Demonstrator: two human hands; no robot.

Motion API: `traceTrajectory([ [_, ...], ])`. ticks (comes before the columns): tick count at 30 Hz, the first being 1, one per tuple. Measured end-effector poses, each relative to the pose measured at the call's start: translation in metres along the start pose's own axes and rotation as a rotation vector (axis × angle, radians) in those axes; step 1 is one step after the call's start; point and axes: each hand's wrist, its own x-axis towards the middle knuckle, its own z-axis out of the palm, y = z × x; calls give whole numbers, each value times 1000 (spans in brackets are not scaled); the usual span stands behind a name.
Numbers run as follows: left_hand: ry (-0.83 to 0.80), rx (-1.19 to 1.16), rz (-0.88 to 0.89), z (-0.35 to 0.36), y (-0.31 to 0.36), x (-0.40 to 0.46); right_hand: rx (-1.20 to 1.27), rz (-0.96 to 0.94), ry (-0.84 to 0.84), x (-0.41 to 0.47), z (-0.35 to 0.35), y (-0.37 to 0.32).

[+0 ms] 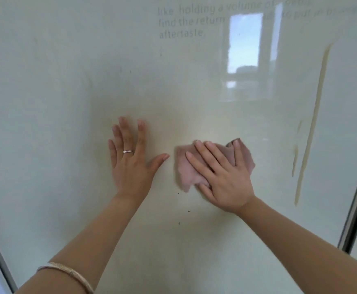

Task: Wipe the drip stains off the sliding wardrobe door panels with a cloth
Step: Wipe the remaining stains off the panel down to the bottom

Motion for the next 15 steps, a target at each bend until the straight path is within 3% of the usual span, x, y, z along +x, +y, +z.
traceTrajectory([
  [4,53,-41,139,5,65,44,-96,120,214,53,-36,69],
  [8,45,12,159,20,127,80,-86,270,232,81,-65,130],
  [12,103,80,145,32,132,82,-174,387,301,22,-32,127],
  [15,62,20,131,30,132,80,-133,316,243,-29,-18,108],
])
